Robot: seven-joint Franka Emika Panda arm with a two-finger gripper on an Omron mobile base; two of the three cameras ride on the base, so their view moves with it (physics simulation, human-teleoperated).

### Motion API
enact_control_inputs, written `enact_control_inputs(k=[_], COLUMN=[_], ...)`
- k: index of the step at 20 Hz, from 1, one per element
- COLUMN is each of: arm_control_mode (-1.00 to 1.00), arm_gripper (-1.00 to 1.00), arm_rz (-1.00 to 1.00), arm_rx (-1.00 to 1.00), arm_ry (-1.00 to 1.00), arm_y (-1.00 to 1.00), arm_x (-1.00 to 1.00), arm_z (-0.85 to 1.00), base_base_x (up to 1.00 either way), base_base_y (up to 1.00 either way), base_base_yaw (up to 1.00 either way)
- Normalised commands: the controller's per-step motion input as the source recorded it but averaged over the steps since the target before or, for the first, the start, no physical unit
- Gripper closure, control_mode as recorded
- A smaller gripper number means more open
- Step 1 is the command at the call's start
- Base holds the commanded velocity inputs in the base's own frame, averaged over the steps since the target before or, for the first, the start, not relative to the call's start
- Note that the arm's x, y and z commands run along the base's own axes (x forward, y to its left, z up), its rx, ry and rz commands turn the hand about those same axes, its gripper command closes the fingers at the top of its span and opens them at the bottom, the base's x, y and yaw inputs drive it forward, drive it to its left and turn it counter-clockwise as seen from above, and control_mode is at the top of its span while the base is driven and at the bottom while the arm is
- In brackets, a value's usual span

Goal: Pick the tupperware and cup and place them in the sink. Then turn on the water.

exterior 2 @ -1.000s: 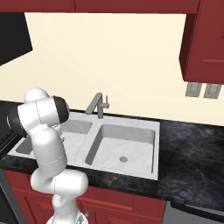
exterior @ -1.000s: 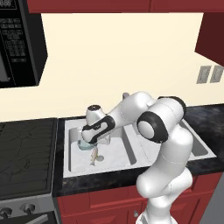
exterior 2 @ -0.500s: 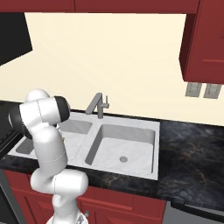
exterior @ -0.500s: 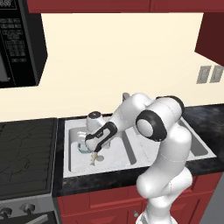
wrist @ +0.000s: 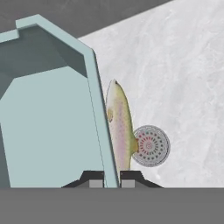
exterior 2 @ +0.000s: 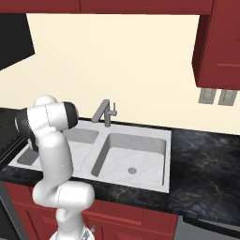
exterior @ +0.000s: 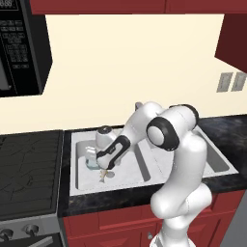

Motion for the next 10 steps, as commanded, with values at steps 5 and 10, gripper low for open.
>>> enact_control_inputs(k=[5,10], arm_control_mode=[-1.0,-1.0], arm_gripper=[1.0,1.0], arm_rz=[0.0,0.0], arm_rx=[0.0,0.0], arm_ry=[0.01,0.02], arm_y=[0.12,0.07], arm_x=[0.35,0.22], arm_z=[-0.13,-0.2], base_base_x=[0.0,0.0], base_base_y=[0.0,0.0], base_base_yaw=[0.0,0.0])
